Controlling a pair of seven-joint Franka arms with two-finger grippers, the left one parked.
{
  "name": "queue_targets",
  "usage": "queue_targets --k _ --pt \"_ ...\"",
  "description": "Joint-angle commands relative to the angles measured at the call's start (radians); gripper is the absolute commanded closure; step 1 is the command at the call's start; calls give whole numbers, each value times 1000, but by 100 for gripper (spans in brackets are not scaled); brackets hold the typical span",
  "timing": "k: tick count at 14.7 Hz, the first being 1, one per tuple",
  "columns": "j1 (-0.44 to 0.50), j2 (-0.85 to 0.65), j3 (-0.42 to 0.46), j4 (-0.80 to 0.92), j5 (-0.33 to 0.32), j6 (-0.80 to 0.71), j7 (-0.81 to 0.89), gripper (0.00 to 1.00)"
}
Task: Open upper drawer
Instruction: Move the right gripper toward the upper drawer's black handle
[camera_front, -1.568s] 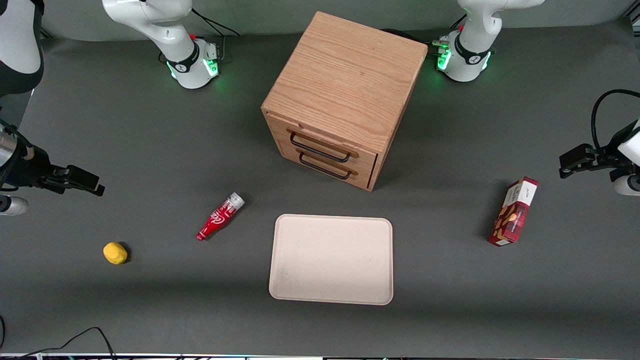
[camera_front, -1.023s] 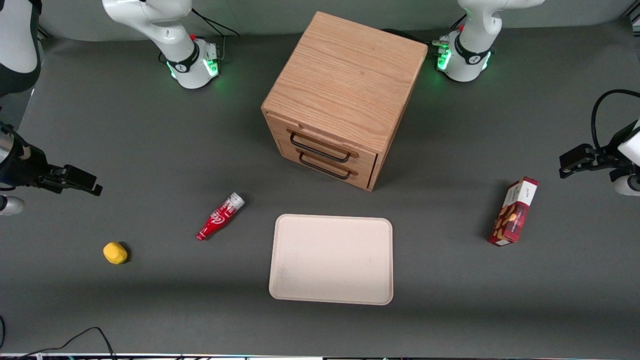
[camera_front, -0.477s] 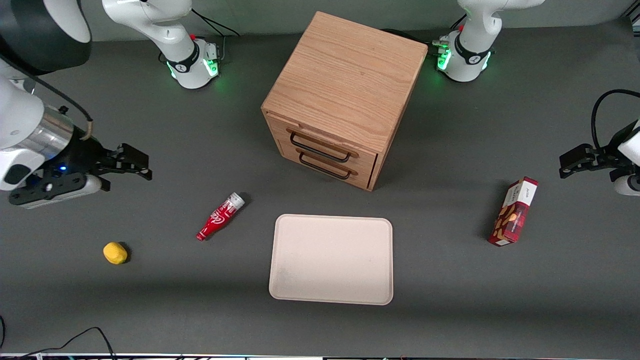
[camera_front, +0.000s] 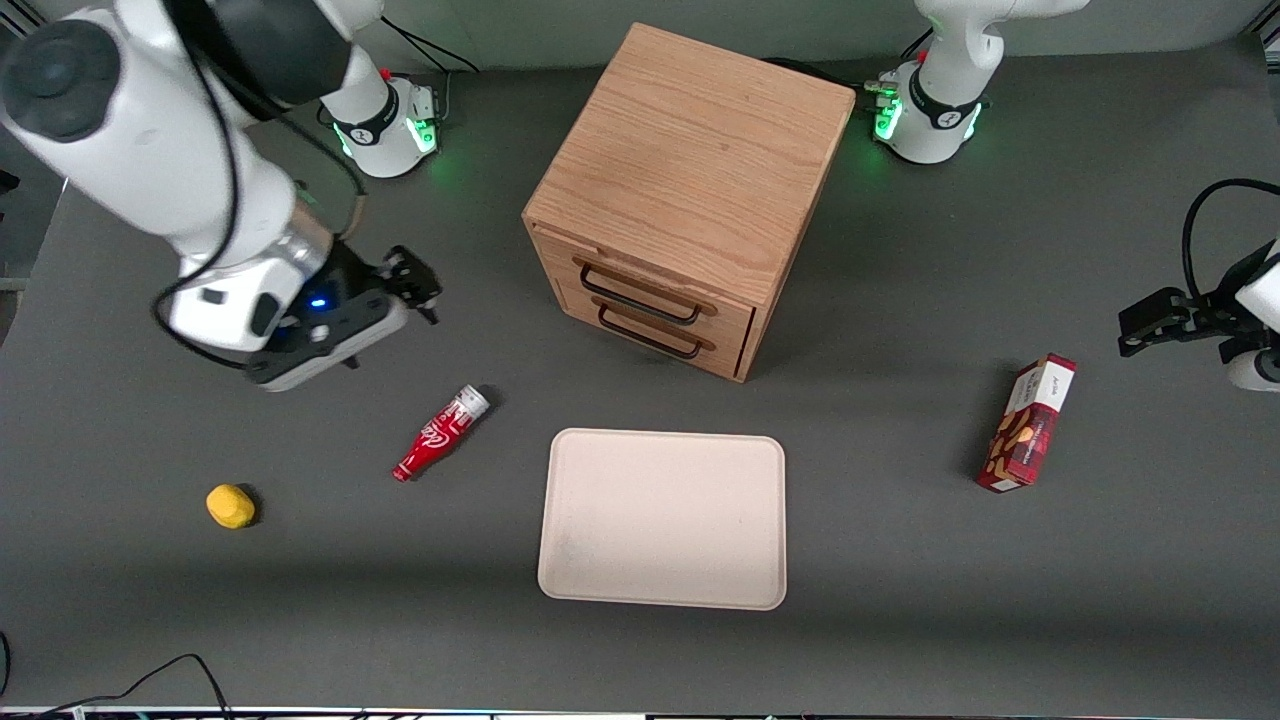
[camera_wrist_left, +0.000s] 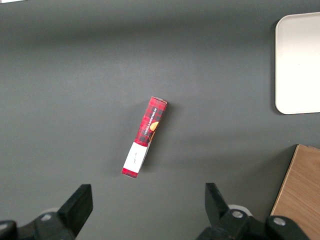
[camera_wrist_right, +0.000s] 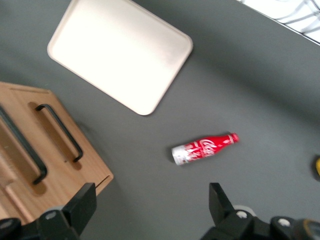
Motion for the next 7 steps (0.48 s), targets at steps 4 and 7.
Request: queue_targets --k 4,7 --pt "137 130 16 117 -11 -7 -121 0" --pt "134 187 80 139 -4 48 -192 0"
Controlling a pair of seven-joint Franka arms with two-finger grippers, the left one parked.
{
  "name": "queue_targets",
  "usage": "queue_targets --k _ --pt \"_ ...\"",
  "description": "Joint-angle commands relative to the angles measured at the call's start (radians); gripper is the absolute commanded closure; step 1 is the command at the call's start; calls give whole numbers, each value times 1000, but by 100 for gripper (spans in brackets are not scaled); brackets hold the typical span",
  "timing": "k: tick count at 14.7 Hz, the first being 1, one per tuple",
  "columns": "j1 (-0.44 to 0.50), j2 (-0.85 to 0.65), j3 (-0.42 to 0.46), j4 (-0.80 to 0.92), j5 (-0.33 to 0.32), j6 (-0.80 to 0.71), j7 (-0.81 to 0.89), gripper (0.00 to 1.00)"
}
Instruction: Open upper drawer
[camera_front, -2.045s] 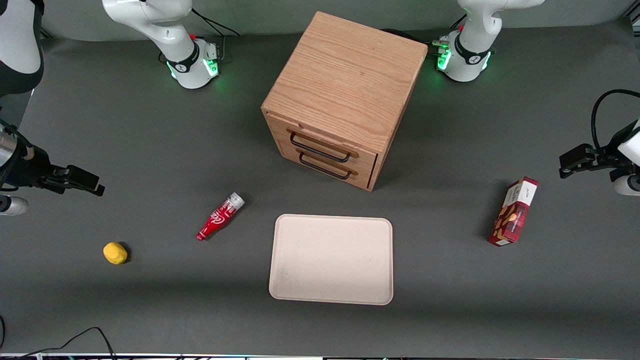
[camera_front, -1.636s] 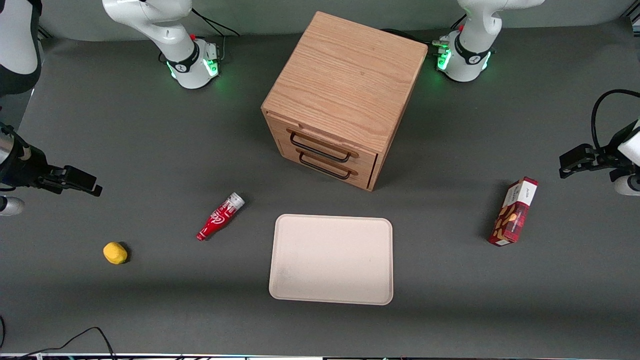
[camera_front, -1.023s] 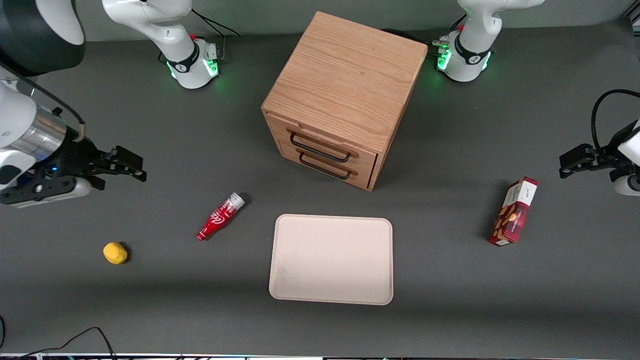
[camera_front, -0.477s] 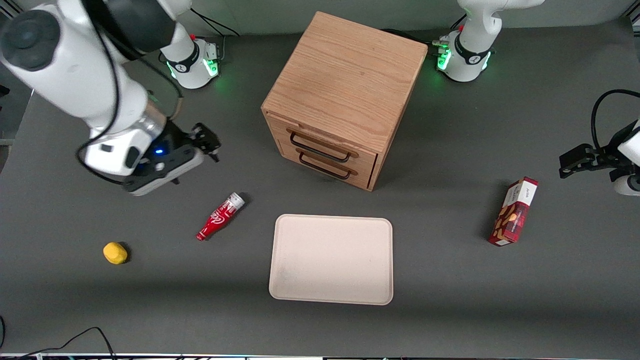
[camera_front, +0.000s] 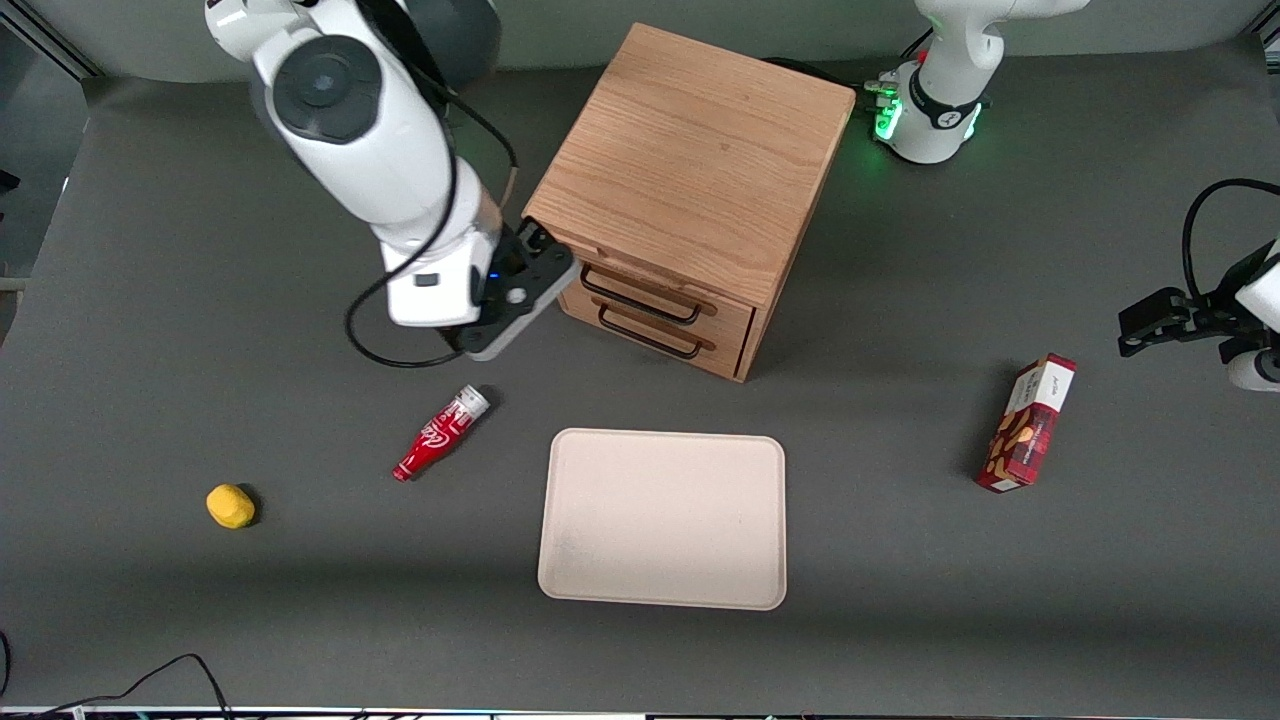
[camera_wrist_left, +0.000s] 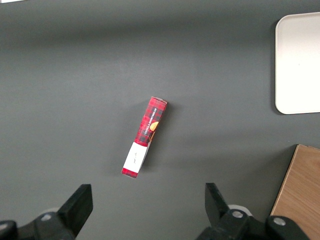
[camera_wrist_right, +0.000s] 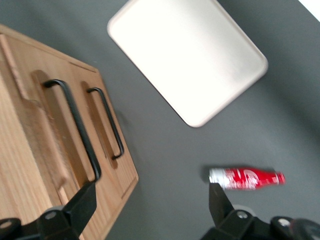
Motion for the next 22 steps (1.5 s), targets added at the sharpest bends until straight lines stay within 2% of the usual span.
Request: queue_targets --k 1,3,7,10,13,17,22 --pt "-8 80 43 70 23 40 -88 0" --pt "-7 106 49 70 77 77 -124 0" --pt "-2 153 70 68 114 129 -169 0" --pt "-13 170 67 56 197 130 -236 0" --pt "-22 183 70 24 208 119 -261 0" --pt "-30 183 72 -19 255 119 -312 0" --pt "-31 198 72 -27 260 123 -316 0"
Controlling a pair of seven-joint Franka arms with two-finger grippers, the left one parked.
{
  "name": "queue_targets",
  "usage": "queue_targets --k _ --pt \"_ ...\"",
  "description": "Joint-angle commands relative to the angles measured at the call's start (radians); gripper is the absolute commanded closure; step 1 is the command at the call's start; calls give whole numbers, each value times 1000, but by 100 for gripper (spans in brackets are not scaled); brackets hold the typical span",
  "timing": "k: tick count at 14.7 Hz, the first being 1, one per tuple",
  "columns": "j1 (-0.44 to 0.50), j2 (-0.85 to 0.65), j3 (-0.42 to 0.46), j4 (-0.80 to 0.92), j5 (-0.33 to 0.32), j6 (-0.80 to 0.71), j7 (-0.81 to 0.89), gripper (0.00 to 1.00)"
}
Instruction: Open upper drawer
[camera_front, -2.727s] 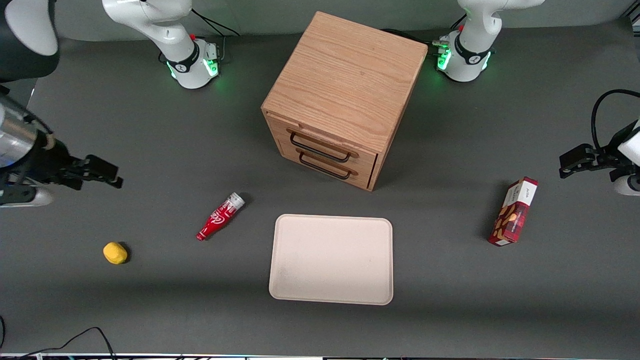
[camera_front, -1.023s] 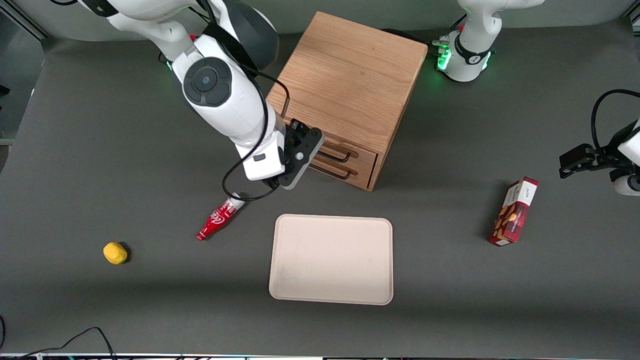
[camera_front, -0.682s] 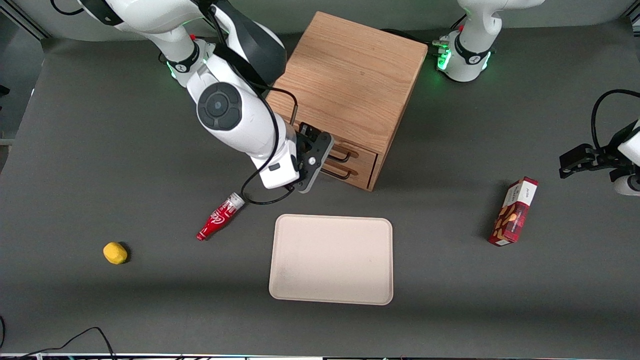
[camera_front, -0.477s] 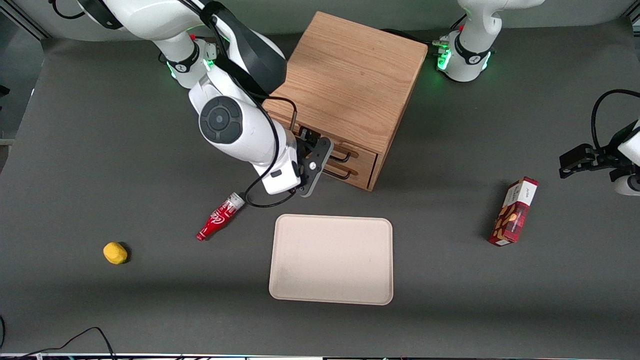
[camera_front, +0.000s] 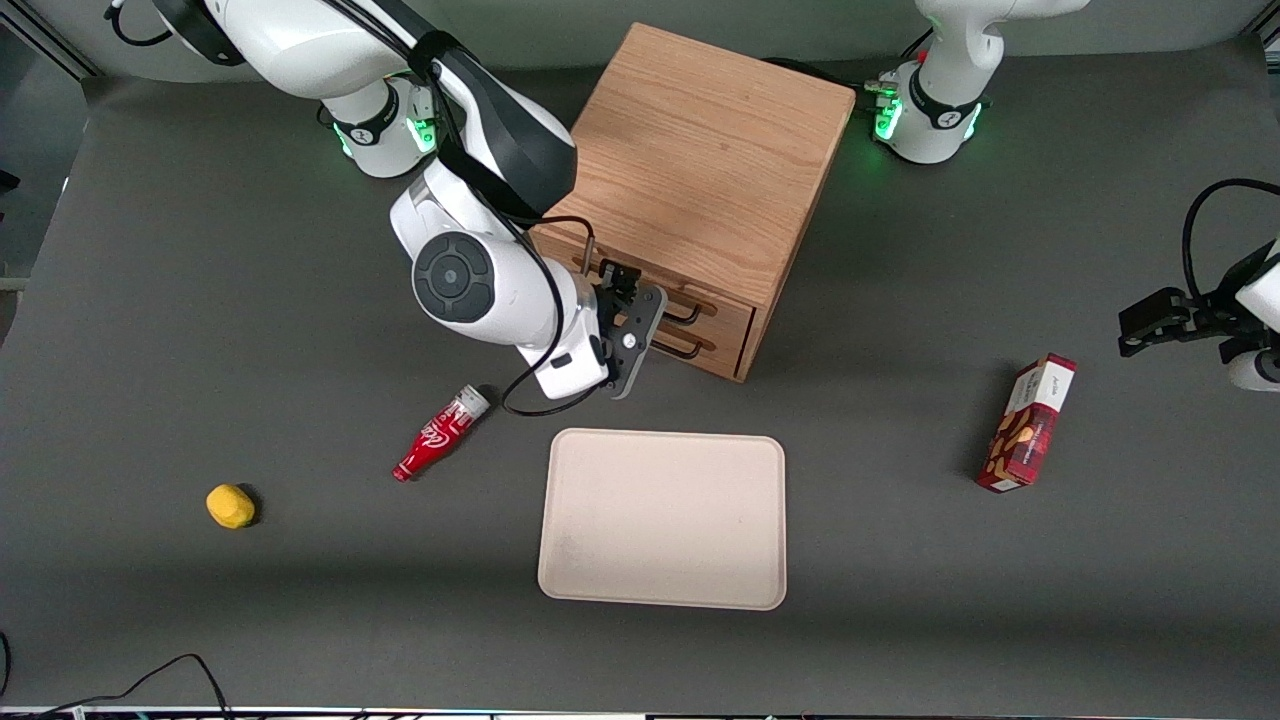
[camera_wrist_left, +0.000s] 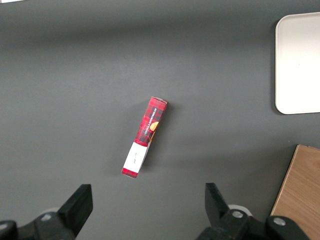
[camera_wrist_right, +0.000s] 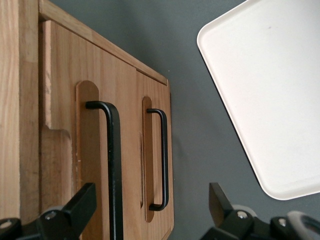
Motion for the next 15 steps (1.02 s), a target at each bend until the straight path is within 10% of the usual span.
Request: queue_targets --k 1,15 --pt "-10 11 9 -8 30 2 -31 0" --pt "4 54 6 -42 44 103 -31 0"
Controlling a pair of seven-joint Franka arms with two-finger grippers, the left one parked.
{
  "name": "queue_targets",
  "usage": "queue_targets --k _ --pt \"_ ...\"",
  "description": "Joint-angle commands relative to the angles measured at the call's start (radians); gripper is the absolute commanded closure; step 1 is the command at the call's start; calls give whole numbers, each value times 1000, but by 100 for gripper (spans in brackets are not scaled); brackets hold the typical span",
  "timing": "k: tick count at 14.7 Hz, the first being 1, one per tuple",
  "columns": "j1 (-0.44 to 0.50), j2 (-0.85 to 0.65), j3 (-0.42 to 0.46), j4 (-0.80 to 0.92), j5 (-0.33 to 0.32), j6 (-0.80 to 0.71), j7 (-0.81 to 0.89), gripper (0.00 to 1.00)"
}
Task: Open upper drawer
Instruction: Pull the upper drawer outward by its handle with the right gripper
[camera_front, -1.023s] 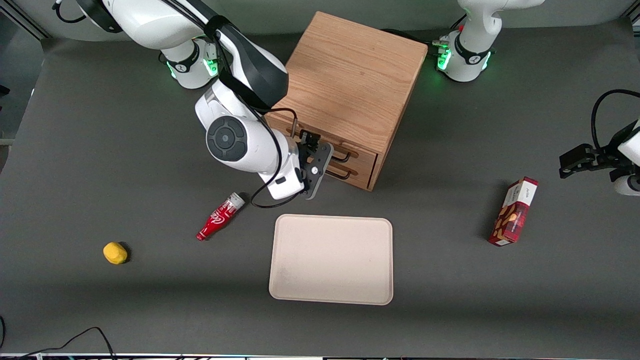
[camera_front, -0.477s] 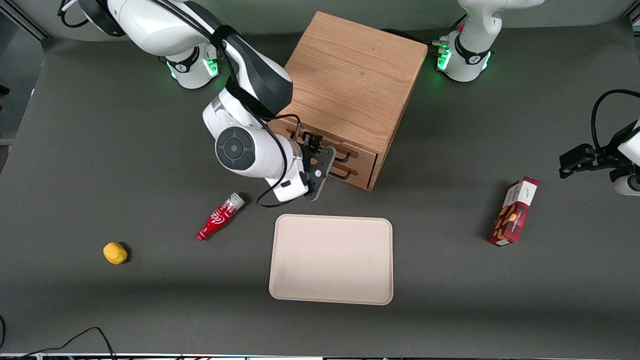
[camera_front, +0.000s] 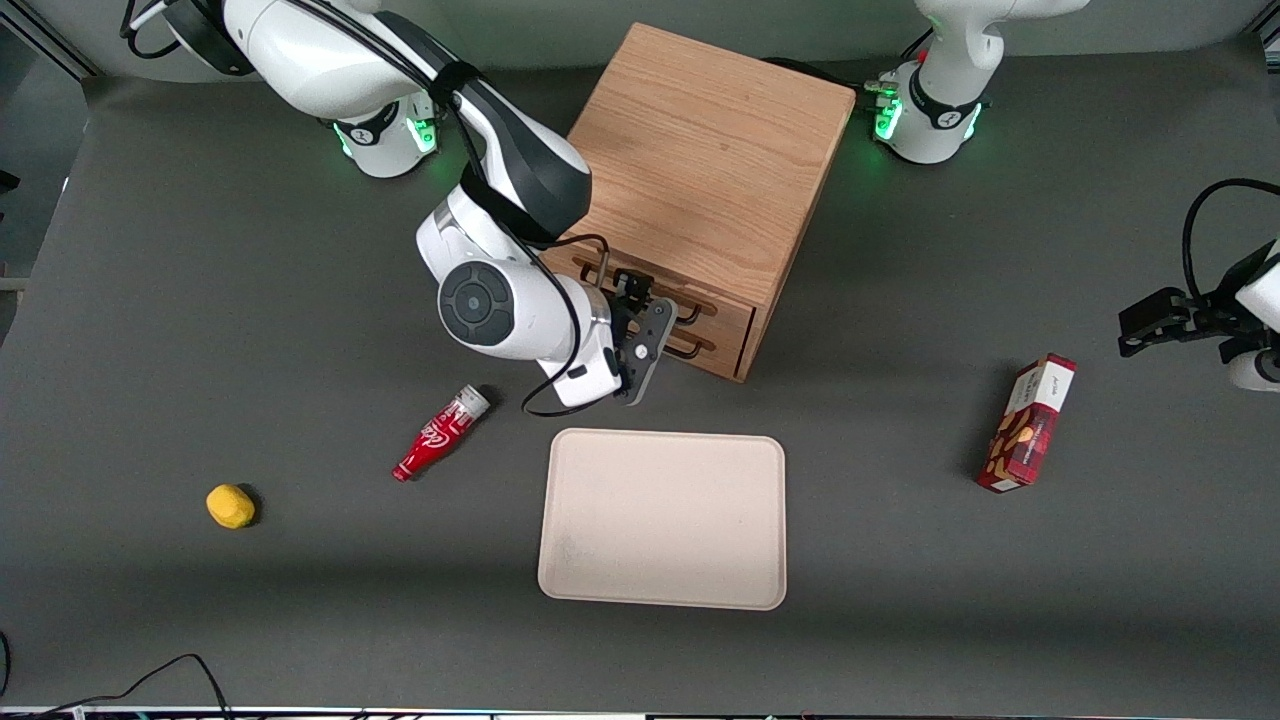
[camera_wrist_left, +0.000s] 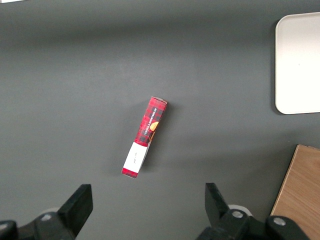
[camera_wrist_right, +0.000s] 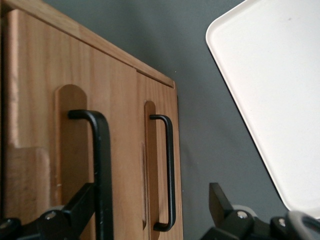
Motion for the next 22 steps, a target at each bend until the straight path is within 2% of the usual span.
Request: queue_targets --k 1,7,14,22 --pt "0 20 -3 5 -18 28 -27 0" --pt "-2 34 -20 35 -100 38 -22 0" --pt "-14 38 -86 78 -169 74 -22 0" --pt "-17 75 -203 155 -175 137 -59 0"
